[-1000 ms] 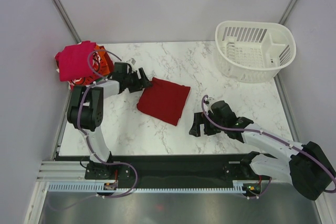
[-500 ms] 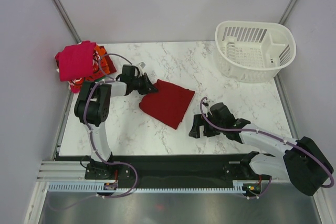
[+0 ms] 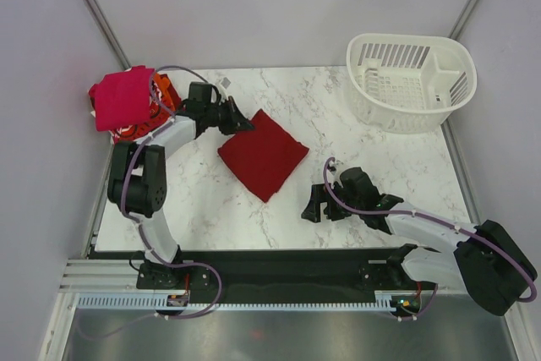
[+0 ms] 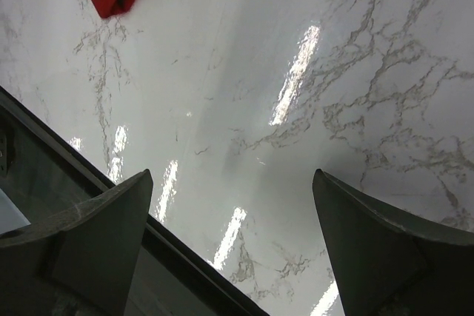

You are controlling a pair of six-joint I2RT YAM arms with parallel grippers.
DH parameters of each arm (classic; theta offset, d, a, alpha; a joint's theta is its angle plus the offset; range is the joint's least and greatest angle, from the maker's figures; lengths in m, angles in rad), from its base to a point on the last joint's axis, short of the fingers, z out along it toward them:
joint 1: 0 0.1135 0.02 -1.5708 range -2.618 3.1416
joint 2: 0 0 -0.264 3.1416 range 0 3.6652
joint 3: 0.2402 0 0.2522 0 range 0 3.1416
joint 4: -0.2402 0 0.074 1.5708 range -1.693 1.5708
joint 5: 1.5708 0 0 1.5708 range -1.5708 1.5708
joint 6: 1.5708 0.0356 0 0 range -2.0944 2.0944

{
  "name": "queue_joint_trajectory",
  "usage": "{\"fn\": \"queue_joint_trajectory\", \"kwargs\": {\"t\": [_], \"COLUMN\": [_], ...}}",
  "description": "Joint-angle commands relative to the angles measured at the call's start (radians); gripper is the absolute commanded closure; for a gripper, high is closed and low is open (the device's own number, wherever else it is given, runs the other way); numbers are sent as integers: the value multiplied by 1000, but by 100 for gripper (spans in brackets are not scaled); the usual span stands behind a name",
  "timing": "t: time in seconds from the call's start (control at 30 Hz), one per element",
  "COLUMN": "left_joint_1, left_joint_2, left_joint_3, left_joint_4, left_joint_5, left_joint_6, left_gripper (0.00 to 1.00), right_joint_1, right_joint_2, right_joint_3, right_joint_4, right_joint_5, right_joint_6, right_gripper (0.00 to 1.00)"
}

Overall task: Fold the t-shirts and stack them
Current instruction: Neatly place the folded tshirt to the corner

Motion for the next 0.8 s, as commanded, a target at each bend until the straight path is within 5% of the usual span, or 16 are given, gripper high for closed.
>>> {"fn": "queue_joint_trajectory", "kwargs": {"t": [0.0,0.77], "left_joint_1": [30,262], "left_joint_2": [-116,-205], "left_joint_3": [99,592], "left_joint_4": [-80,-465], "left_joint_5": [35,92], "left_joint_6": [-60,-13], "left_gripper": [98,98], "right_joint_1": [3,2], "right_joint_2": [12,21], "right_joint_3": [-26,-45], "right_joint_4": [64,107], "right_joint_5": [-22,-29], "right_joint_6": [5,8], "right_gripper": [2,2]}}
